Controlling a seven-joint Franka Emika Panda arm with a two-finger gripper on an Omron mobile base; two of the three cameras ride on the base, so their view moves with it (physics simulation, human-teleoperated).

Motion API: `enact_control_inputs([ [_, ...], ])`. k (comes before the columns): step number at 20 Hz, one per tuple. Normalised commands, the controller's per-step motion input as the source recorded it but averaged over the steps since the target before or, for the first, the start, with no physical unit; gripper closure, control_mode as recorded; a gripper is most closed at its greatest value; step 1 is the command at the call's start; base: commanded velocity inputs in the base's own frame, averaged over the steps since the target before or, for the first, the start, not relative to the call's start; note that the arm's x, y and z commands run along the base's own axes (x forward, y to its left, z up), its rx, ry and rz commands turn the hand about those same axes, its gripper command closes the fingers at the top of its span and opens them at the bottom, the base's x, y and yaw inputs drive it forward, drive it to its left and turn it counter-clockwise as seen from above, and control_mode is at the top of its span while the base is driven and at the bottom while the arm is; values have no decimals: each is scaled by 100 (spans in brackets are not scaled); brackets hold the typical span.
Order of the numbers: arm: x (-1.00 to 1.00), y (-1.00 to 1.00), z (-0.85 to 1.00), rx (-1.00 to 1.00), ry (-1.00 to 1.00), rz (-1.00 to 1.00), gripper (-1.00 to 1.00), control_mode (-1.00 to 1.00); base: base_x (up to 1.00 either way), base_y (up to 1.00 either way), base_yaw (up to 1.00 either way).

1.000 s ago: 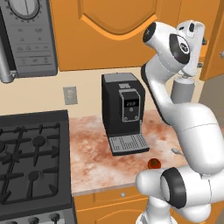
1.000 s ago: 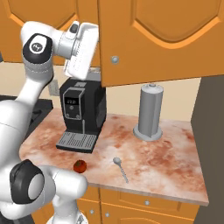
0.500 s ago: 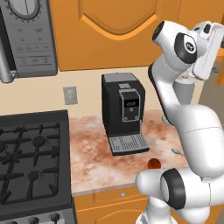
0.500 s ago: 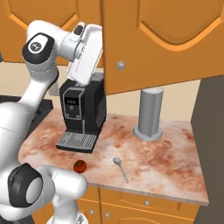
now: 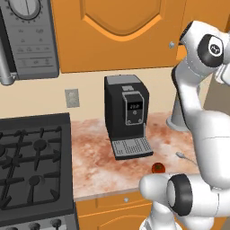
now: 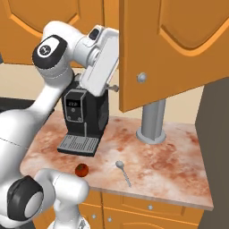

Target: Pick the pan from the cabinet and place it on the stove. Then turn on the stove burner for the pan.

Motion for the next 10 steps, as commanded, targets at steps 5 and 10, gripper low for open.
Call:
enact_control_inputs([
  [5,-68,-72,0,0,0,-19,-100,-100,0,0,0],
  [10,-49,-73,0,0,3,-17,-100,-100,0,0,0],
])
